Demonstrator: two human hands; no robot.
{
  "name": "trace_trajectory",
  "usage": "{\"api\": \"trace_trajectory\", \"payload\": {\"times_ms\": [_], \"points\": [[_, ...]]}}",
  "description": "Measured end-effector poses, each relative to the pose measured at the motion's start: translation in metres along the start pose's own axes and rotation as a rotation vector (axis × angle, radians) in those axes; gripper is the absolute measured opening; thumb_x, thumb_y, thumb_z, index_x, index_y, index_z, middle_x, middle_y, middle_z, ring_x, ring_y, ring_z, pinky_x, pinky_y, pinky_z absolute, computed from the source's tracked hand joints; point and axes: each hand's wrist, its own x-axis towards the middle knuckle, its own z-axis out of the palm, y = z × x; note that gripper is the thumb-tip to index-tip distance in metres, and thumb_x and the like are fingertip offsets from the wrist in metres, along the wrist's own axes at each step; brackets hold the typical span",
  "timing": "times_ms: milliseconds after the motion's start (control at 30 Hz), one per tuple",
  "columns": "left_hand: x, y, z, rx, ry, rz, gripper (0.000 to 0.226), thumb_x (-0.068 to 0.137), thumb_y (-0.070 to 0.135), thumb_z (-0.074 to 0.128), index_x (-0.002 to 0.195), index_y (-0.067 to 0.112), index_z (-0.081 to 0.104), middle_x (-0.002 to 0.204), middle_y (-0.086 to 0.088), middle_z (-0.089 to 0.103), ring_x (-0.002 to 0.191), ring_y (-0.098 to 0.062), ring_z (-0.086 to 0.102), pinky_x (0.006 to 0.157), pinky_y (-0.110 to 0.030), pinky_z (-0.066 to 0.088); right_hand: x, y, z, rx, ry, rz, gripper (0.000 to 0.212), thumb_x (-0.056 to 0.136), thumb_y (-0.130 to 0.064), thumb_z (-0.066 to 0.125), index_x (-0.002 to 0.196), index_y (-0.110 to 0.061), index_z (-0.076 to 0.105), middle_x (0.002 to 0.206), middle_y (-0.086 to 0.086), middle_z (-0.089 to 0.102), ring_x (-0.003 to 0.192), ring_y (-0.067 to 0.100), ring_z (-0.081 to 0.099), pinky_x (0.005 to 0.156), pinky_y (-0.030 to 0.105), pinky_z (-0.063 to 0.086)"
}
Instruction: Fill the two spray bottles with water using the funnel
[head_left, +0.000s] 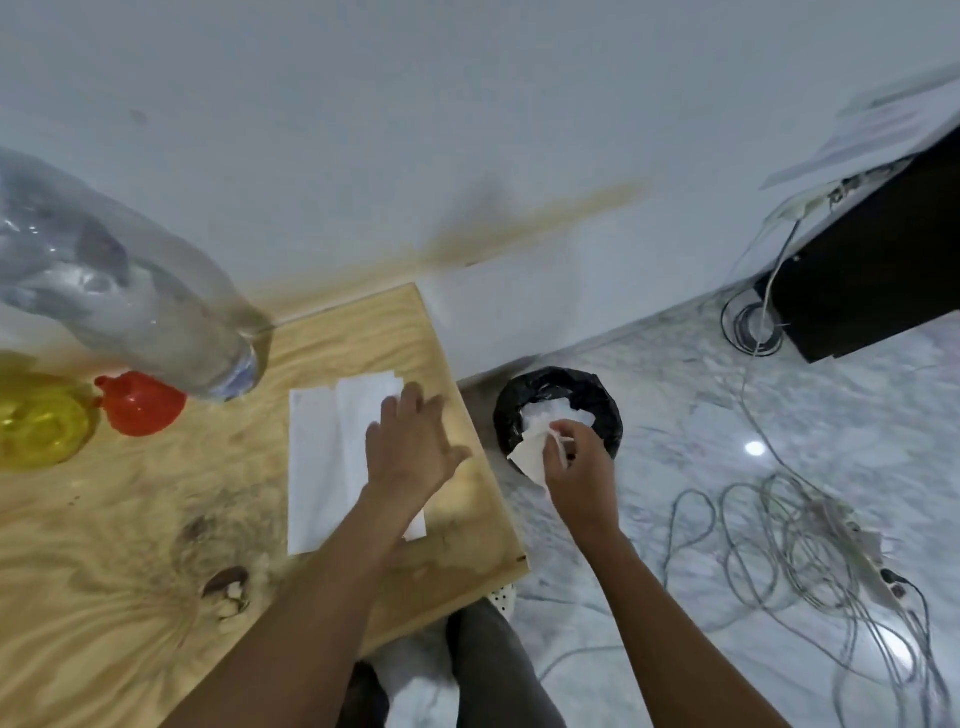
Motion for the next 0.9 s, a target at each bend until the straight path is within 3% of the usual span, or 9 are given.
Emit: {"api": "trace_trajectory", "payload": {"times_ms": [100,267,400,533,667,800,900], "points": [[0.006,0.004,-0.005,-0.037,-0.056,-0.035,0.079,0.079,0.059,0.070,0.143,0.024,0.040,0.148,0.001,0.028,0.132,-0.028,0.033,0.094,-0.043,0.047,0.036,0.033,-0.002,-0.073,-0.037,0.027,0.025,0.101,-0.017,0.054,0.123,-0.008,0.061,0.117,0.005,0.062,0.099,0.010,0.055,0.069,0.004,0.038],[0.010,0.007,-0.009,-0.065,-0.097,-0.068,0.088,0.077,0.056,0.074,0.149,0.027,0.032,0.153,0.002,0.021,0.136,-0.026,0.026,0.096,-0.043,0.045,0.105,0.085,0.007,-0.149,-0.094,0.117,0.030,0.103,-0.018,0.049,0.131,-0.009,0.057,0.130,0.012,0.057,0.111,0.027,0.060,0.080,0.028,0.042],[0.013,0.006,-0.007,-0.082,-0.077,-0.087,0.090,0.075,0.055,0.077,0.149,0.029,0.033,0.152,0.004,0.023,0.136,-0.023,0.027,0.093,-0.040,0.047,0.150,0.126,0.021,-0.169,-0.185,0.244,0.040,0.102,-0.024,0.050,0.141,-0.013,0.051,0.140,0.015,0.053,0.119,0.032,0.057,0.086,0.033,0.043],[0.014,0.004,-0.002,-0.091,-0.059,-0.083,0.089,0.075,0.056,0.076,0.149,0.031,0.033,0.152,0.007,0.021,0.137,-0.020,0.025,0.092,-0.039,0.048,0.166,0.139,0.027,-0.095,-0.178,0.327,0.048,0.102,-0.021,0.052,0.148,-0.008,0.044,0.151,0.013,0.046,0.135,0.032,0.047,0.105,0.038,0.040],[0.012,0.006,-0.005,-0.033,-0.066,-0.092,0.088,0.076,0.060,0.072,0.149,0.033,0.031,0.153,0.006,0.022,0.137,-0.023,0.029,0.105,-0.044,0.040,0.158,0.124,0.020,-0.060,-0.179,0.304,0.046,0.102,-0.024,0.051,0.146,-0.013,0.046,0.148,0.010,0.051,0.117,0.029,0.059,0.098,0.038,0.046],[0.008,0.019,-0.016,0.211,-0.058,-0.027,0.076,0.082,0.065,0.061,0.144,0.030,0.035,0.149,0.001,0.034,0.136,-0.027,0.036,0.112,-0.048,0.028,0.136,0.065,-0.006,-0.004,-0.183,0.202,0.043,0.103,-0.027,0.049,0.143,-0.012,0.051,0.141,0.007,0.057,0.121,0.023,0.056,0.098,0.031,0.041],[0.006,0.027,-0.041,0.009,-0.038,-0.046,0.070,0.087,0.060,0.059,0.145,0.029,0.036,0.150,0.002,0.038,0.136,-0.023,0.040,0.107,-0.040,0.037,0.117,0.001,-0.032,0.027,-0.194,0.051,0.039,0.103,-0.031,0.050,0.139,-0.017,0.054,0.134,0.006,0.061,0.118,0.020,0.059,0.095,0.030,0.046]]}}
